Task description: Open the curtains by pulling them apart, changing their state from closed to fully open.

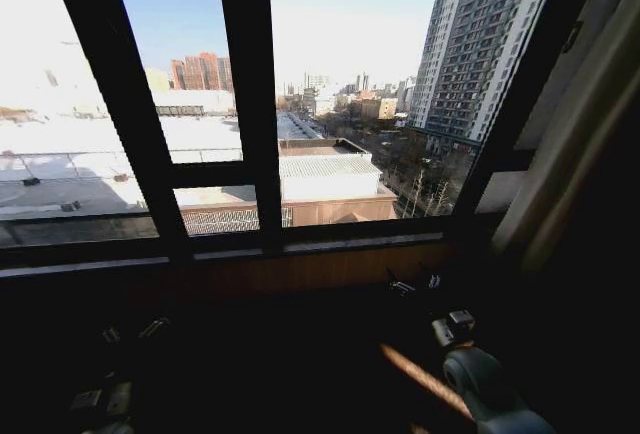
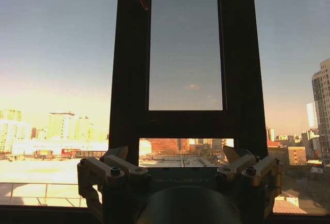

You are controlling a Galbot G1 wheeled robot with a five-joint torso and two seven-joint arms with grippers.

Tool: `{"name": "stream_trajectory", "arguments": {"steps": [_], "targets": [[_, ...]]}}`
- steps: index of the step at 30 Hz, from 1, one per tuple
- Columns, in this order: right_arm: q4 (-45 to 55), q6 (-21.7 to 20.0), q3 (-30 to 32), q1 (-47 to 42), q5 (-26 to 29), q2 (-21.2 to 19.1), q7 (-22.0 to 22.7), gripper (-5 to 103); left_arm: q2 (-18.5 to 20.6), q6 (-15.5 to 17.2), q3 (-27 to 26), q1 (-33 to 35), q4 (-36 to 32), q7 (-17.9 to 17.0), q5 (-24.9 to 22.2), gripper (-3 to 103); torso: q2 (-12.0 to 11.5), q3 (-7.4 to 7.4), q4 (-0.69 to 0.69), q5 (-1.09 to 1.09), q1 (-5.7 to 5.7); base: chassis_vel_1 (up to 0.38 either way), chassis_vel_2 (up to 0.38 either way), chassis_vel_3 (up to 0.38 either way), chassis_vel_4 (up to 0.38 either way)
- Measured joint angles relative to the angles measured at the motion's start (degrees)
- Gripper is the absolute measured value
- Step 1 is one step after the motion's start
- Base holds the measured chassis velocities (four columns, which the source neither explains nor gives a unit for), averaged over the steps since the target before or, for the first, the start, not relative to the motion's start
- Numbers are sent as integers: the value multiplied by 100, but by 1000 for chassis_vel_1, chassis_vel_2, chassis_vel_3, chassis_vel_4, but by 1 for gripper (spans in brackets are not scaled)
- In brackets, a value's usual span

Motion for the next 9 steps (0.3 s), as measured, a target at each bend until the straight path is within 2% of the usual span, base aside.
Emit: {"name": "stream_trajectory", "arguments": {"steps": [5,9], "targets": [[0,0,0,-2,0,0,0,100,-1,0,0,2,0,0,0,100,3,-2,-1,0,-7,215,-246,-195,217],[0,0,1,-3,0,0,0,100,-2,0,0,4,0,0,0,100,10,-5,0,0,-12,140,-153,-138,163]]}}
